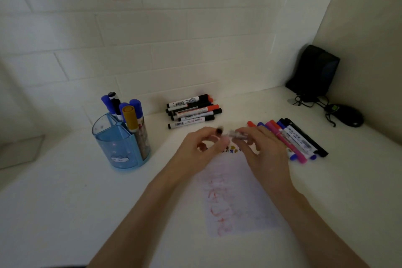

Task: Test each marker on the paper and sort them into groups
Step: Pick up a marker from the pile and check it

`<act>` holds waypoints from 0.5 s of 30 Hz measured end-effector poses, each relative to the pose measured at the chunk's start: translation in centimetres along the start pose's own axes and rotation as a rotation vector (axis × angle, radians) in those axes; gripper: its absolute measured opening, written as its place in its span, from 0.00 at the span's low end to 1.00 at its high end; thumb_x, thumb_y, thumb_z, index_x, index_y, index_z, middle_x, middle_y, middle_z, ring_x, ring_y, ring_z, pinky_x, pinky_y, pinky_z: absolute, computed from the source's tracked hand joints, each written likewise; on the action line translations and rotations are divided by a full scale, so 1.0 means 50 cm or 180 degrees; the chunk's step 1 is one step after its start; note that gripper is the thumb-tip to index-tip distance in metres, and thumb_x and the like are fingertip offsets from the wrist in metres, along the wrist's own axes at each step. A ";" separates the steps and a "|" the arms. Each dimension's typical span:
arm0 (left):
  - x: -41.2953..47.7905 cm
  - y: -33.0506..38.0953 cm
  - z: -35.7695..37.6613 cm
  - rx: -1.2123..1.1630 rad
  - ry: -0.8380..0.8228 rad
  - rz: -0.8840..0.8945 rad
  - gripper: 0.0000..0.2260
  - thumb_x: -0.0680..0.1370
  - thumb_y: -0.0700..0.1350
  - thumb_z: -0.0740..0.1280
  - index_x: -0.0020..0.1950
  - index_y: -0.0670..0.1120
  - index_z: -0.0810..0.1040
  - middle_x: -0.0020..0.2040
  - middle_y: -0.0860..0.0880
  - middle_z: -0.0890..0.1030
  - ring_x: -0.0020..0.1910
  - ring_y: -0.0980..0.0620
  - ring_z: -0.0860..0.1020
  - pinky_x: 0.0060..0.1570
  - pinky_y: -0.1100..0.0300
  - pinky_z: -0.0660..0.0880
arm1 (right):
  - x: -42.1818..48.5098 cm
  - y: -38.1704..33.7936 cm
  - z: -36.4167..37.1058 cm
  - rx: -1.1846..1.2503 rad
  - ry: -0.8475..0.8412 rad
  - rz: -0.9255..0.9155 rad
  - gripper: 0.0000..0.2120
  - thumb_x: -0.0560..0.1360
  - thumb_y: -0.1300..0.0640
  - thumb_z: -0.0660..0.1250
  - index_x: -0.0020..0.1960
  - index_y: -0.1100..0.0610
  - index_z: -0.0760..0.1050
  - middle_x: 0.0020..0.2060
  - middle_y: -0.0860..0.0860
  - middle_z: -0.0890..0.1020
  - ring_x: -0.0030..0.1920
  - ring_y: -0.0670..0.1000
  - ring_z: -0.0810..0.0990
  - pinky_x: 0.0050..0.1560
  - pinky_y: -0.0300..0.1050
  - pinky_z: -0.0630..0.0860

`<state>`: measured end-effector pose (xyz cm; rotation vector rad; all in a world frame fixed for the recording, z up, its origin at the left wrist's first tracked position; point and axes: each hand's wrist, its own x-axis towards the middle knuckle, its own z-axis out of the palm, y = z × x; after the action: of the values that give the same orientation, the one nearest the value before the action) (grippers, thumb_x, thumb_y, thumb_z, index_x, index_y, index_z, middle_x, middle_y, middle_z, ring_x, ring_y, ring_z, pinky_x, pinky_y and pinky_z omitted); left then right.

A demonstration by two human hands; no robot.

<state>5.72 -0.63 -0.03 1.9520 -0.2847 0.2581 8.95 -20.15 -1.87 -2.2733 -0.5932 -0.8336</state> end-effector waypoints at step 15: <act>-0.007 -0.008 0.015 0.0798 -0.0737 0.0173 0.08 0.86 0.44 0.57 0.54 0.48 0.76 0.43 0.47 0.80 0.39 0.48 0.76 0.42 0.56 0.71 | 0.004 -0.026 -0.004 0.2496 -0.0630 0.1279 0.09 0.84 0.54 0.65 0.48 0.57 0.79 0.33 0.44 0.80 0.34 0.41 0.78 0.38 0.34 0.73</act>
<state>5.55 -1.17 -0.77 2.2280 -0.4761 0.1057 8.25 -19.35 -1.05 -1.6583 -0.4212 -0.1252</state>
